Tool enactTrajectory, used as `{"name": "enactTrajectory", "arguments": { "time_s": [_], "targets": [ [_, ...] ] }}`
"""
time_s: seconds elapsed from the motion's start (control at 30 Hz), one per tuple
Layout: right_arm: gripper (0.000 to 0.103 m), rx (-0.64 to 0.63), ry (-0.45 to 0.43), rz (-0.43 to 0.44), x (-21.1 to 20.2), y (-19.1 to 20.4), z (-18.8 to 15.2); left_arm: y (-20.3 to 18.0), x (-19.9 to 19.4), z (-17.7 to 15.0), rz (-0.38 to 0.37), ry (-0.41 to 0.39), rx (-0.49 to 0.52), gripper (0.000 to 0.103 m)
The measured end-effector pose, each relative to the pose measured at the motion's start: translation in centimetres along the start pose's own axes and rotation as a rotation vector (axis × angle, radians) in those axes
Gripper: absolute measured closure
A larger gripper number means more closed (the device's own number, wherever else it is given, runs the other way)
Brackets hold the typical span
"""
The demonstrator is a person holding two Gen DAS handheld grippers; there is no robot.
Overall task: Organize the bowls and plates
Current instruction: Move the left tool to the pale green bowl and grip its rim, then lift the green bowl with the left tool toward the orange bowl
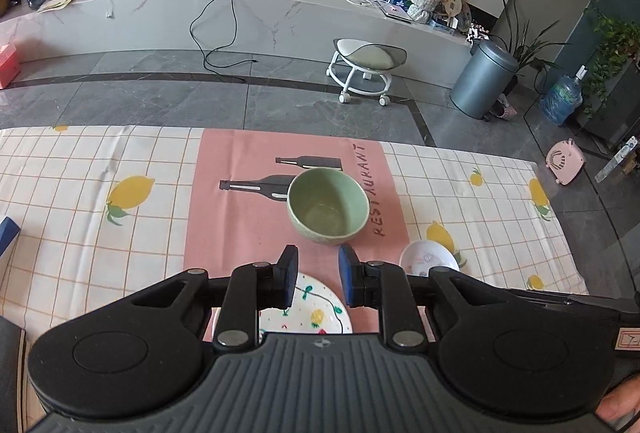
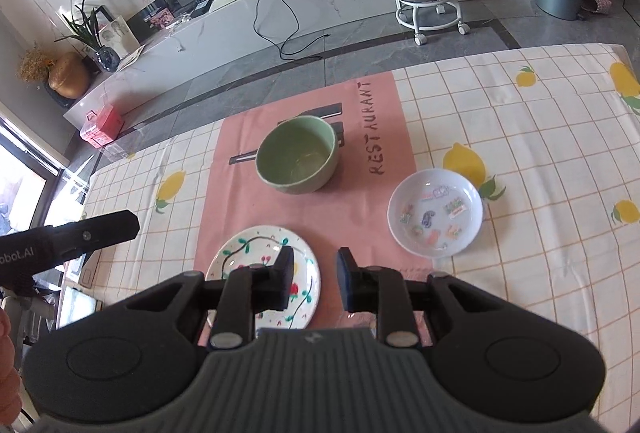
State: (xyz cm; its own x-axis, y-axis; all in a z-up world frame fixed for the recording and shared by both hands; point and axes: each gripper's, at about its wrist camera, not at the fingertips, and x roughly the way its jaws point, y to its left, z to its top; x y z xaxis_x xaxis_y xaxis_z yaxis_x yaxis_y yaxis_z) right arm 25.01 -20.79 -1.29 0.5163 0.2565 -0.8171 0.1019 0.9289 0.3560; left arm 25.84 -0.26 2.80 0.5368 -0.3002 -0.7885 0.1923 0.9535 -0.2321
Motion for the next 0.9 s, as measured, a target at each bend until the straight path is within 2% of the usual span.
{"name": "enactTrajectory", "arguments": {
  "time_s": [0.07,0.23,0.5,0.67,0.9],
  "targets": [
    [0.070,0.006,0.010,-0.015,1.4,-0.1,1.4,0.4,1.8,0.7,0.019,0.019,-0.013,0.078],
    [0.069,-0.002,0.039,-0.054,4.7,-0.4,3.9,1.3,5.6,2.0,0.029,0.042,-0.017,0.071],
    [0.069,-0.005,0.085,-0.062,8.8,-1.0,6.9,3.0,10.6,3.4,0.020,0.078,-0.071,0.064],
    [0.069,0.001,0.116,-0.059,11.6,-0.7,8.0,3.9,13.1,3.9,0.001,0.113,-0.109,0.063],
    [0.070,0.030,0.159,-0.067,15.3,-0.6,8.2,3.7,16.6,3.4,-0.001,0.170,-0.101,0.063]
  ]
}}
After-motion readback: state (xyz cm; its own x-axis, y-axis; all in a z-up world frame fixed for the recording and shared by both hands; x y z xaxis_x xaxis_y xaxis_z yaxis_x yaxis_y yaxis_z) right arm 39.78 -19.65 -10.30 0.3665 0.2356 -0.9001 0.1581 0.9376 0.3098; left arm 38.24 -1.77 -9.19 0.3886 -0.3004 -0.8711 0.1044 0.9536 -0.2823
